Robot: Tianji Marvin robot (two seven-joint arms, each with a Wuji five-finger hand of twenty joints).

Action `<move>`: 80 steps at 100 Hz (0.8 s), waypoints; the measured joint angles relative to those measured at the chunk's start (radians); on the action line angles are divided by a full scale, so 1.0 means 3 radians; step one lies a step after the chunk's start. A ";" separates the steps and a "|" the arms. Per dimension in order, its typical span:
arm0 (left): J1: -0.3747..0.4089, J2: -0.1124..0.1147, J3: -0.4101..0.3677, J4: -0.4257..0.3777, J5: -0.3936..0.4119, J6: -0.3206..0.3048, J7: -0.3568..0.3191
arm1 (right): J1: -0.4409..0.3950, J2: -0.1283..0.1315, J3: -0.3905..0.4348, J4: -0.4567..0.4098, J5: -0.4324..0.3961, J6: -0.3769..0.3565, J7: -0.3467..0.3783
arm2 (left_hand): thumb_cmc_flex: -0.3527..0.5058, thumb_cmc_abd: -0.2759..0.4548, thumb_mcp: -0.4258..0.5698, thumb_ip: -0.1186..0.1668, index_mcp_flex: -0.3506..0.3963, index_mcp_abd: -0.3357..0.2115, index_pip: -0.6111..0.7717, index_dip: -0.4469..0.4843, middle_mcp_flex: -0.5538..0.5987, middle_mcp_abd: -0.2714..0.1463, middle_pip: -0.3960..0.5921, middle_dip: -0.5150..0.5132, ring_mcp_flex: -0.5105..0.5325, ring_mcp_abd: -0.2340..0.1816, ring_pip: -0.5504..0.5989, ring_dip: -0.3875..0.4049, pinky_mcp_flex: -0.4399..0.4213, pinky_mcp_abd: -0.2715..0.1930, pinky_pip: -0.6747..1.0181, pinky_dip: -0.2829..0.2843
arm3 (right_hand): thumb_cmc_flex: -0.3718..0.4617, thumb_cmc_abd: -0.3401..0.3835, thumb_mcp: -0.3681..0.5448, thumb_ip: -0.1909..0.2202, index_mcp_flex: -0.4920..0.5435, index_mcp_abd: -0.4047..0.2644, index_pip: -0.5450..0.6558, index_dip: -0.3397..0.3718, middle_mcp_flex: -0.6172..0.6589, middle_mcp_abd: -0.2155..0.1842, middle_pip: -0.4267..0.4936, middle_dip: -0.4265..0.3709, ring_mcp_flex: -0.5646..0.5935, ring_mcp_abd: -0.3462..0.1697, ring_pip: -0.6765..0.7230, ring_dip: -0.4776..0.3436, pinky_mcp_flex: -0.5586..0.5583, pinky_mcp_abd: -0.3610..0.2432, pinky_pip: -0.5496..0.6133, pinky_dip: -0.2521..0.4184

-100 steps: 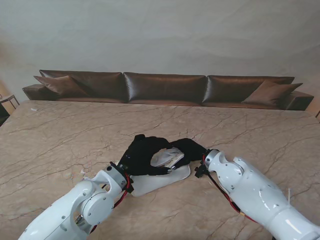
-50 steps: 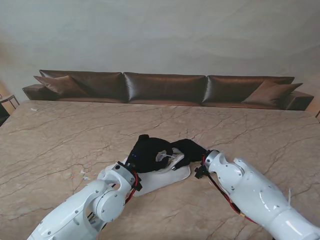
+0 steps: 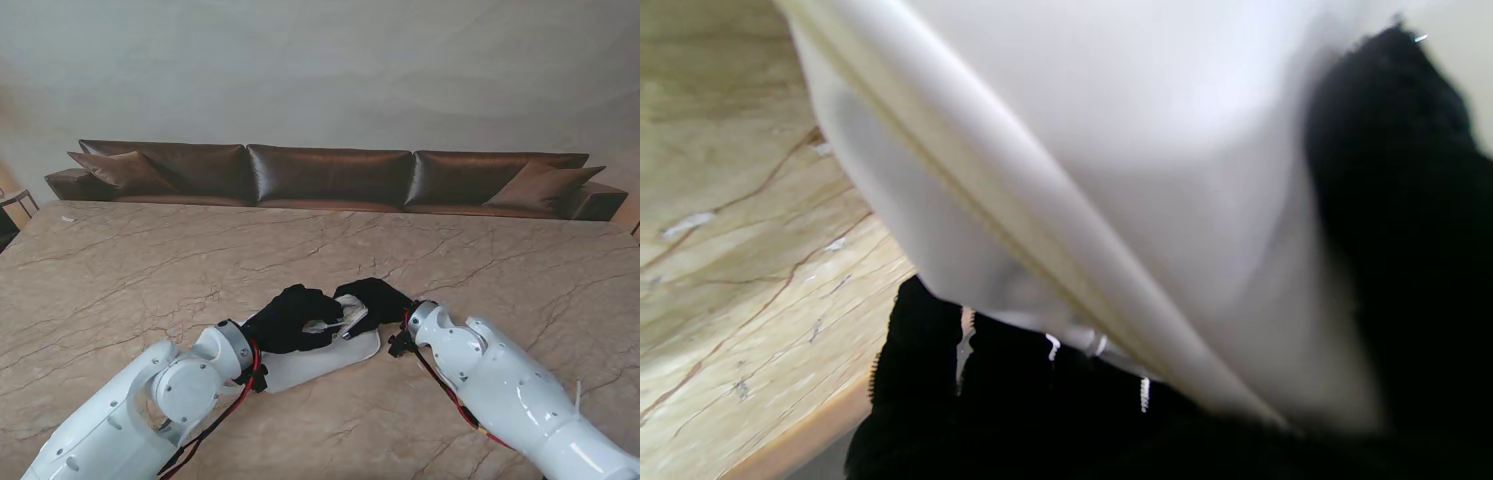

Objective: Pack the cosmetics bag

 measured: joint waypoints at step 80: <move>0.0532 0.0079 -0.0924 -0.0194 -0.0192 -0.0317 -0.0266 | -0.0074 0.0004 0.0167 -0.0148 -0.0123 0.0210 0.0164 | 0.0034 0.0107 -0.0131 0.0000 0.0409 0.0125 0.0000 0.0198 -0.0128 -0.0019 -0.0021 -0.0141 -0.0140 -0.0030 -0.0270 -0.0108 0.0077 -0.0023 -0.0337 -0.0860 | 0.0000 0.0162 -0.0241 -0.0039 0.0000 -0.0023 -0.0069 0.0140 -0.0014 -0.0066 0.0002 0.0006 0.0000 -0.0008 0.0008 0.0028 0.0001 0.0000 0.0029 0.0001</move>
